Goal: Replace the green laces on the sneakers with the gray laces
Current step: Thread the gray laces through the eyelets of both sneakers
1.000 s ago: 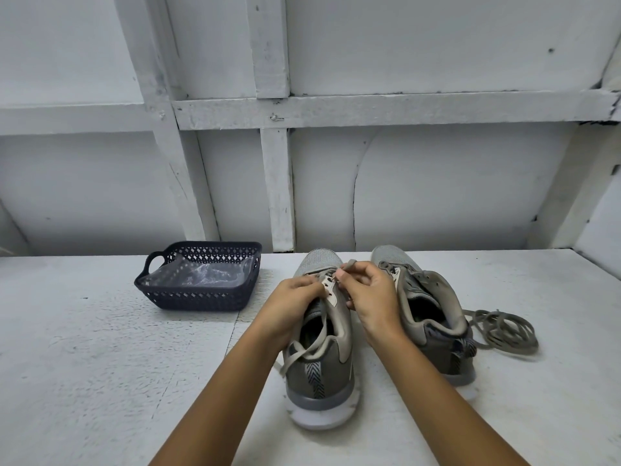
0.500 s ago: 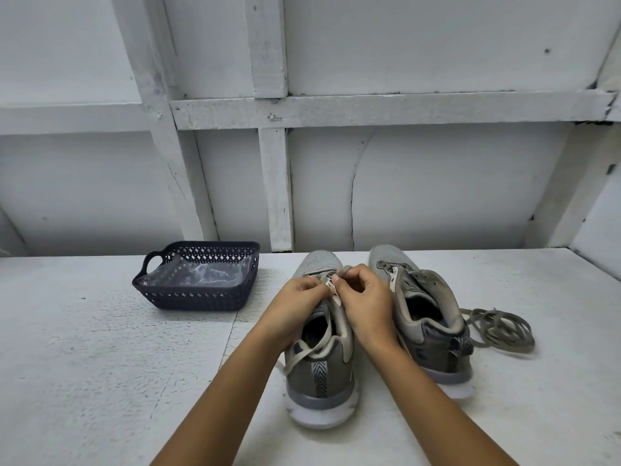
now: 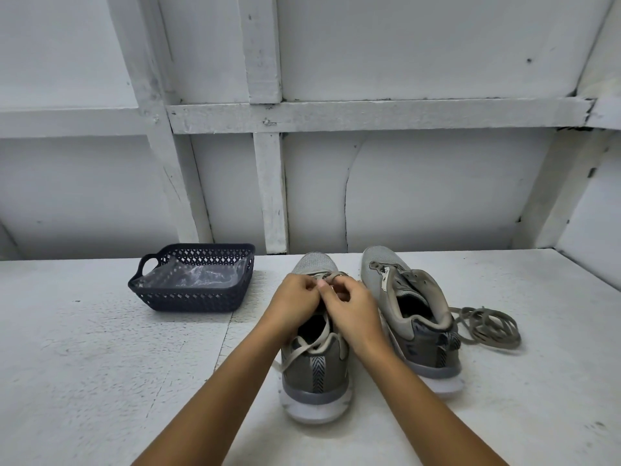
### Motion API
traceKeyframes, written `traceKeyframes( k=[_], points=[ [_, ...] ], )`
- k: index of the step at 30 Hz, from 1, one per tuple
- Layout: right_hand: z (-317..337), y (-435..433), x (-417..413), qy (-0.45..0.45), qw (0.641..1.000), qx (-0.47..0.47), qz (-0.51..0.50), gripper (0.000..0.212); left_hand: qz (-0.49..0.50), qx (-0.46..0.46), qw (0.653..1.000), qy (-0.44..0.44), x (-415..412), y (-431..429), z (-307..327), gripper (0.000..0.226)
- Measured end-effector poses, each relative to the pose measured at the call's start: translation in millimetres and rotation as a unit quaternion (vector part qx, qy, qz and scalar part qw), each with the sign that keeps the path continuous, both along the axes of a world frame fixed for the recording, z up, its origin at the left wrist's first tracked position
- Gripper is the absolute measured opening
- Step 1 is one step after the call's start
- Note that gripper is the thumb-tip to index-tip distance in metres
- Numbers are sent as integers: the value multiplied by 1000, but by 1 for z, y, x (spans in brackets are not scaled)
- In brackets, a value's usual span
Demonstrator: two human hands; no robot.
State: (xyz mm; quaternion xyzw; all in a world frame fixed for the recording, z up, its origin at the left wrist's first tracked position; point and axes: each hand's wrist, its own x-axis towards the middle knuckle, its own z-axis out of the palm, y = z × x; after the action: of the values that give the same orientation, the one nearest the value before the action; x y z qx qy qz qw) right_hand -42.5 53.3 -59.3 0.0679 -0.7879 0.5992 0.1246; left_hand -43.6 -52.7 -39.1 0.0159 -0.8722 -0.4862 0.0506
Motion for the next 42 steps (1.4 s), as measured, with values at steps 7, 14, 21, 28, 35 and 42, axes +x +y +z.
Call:
traceKeyframes(
  k=[7, 14, 21, 28, 35, 42],
  points=[
    [-1, -3, 4, -33, 997, -62, -16, 16, 3, -80, 996, 45, -1, -5, 1, 18],
    [2, 1, 9, -31, 997, -70, -3, 19, 105, 291, 949, 61, 23, -21, 36, 26],
    [0, 1, 9, -40, 996, -79, -7, 25, 185, 443, 873, 91, 34, -89, 58, 27],
    [-1, 0, 10, -27, 996, -87, -10, 28, 25, -298, 953, 54, 40, -50, 48, 31],
    [-1, -1, 10, -25, 995, -99, -7, 29, -30, -431, 899, 75, 10, 6, 28, 29],
    [-4, 0, 8, -38, 995, -87, -19, 20, -74, -72, 991, 88, 25, -27, 47, 12]
  ],
)
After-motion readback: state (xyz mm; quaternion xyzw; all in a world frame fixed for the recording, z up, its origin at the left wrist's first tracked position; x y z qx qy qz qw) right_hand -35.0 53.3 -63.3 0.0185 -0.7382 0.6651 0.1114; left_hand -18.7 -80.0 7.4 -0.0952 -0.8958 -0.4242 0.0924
